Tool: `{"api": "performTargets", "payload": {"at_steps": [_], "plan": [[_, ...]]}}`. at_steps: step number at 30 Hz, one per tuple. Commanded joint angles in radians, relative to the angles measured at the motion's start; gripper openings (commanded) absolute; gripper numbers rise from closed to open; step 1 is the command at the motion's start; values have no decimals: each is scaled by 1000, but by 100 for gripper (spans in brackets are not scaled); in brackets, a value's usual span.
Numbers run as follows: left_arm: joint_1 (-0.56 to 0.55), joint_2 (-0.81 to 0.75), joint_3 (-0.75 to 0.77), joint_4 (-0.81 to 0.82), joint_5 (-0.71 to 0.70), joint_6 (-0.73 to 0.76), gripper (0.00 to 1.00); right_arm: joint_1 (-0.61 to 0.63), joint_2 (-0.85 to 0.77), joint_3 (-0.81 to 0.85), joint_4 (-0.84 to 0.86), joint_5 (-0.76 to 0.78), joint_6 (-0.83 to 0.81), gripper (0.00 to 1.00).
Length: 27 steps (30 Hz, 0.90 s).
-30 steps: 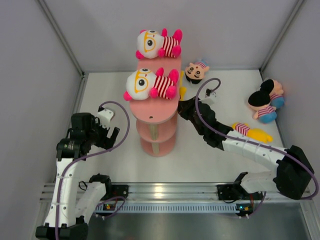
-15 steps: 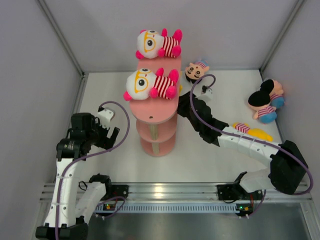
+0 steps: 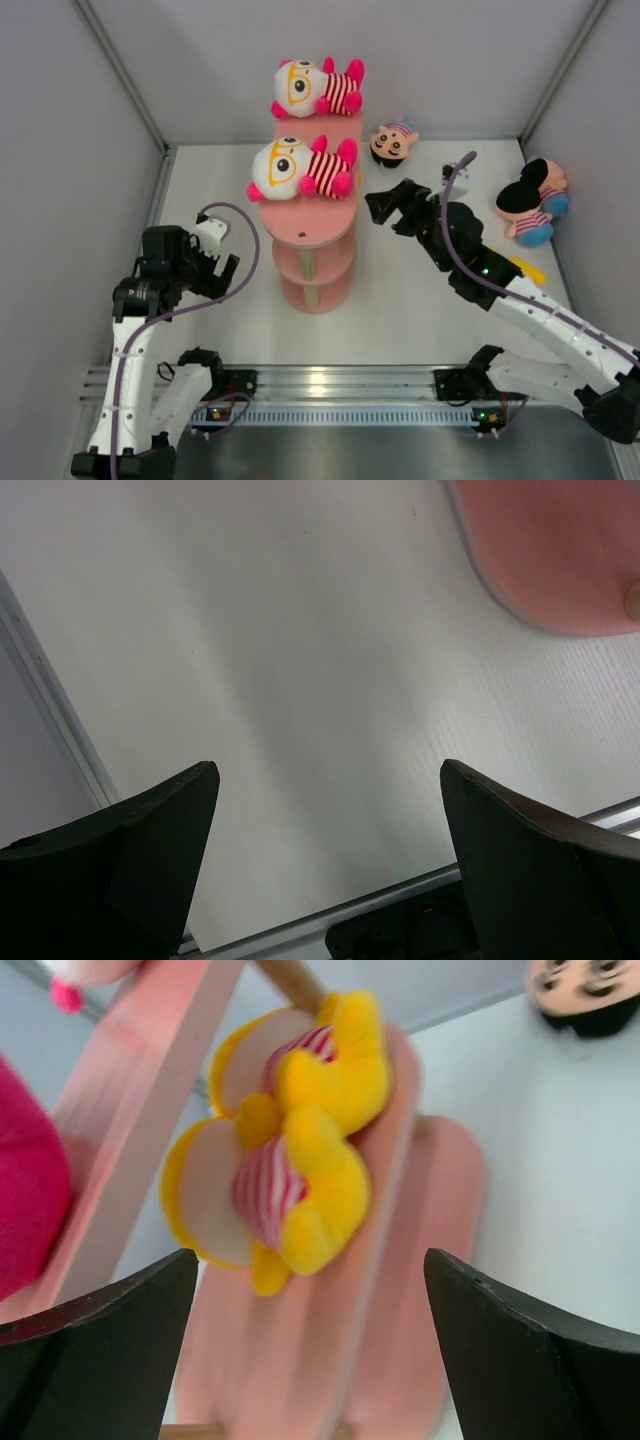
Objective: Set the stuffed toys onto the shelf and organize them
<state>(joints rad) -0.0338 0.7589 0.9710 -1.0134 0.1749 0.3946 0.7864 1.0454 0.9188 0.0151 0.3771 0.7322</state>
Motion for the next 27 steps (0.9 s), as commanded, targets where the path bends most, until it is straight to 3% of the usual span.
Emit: {"api": "performTargets", "payload": {"at_steps": [1,7,12,16,20,23,24,26,27], "plan": [[3,-13,-3,36,12,-3,98,-107,-119,-1,-239,22,-91,95],[3,-23,-3,36,14,0,99,-531,-309,-251,-308,-73,-51,97],[3,-30,-2,35,14,-2,98,-821,-170,-351,-257,-162,-63,97],[3,-49,-5,35,14,-2,99,-840,48,-305,-251,-110,-151,97],[3,-50,-6,35,9,-2,99,-832,162,-279,-236,-118,-194,92],[3,-50,-3,35,9,-5,99,-820,194,-285,-215,-136,-209,70],[3,-50,-2,35,6,-7,99,-814,197,-300,-208,-138,-212,50],[3,-50,5,33,5,-8,99,-812,180,-314,-198,-150,-211,26],[3,-50,8,33,6,-11,98,-812,167,-320,-196,-162,-215,4]]}}
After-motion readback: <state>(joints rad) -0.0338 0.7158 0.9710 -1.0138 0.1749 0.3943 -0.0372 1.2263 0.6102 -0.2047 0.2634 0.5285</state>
